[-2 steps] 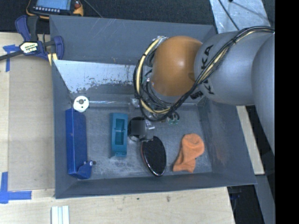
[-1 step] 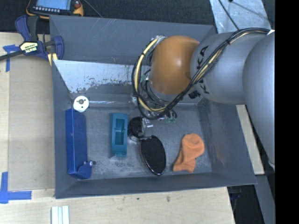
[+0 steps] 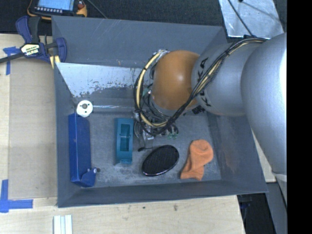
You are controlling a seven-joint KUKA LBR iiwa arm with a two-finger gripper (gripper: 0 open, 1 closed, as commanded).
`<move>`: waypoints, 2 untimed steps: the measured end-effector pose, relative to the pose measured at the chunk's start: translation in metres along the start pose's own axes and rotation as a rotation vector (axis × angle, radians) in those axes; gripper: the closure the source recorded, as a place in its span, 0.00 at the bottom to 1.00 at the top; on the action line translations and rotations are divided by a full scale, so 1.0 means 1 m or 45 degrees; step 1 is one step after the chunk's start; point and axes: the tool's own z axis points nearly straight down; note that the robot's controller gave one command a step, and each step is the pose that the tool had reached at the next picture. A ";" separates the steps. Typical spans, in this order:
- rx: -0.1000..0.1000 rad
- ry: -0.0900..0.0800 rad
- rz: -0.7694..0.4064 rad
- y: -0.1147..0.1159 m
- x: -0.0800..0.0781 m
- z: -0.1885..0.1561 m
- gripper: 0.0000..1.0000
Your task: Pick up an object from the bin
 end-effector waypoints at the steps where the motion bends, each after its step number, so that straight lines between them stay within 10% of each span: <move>1: 0.003 -0.006 0.001 -0.001 0.000 0.002 0.00; 2: 0.005 -0.001 0.002 -0.003 0.001 0.002 1.00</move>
Offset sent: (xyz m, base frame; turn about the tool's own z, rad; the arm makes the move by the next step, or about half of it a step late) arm 0.0000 0.0000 0.0000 0.0000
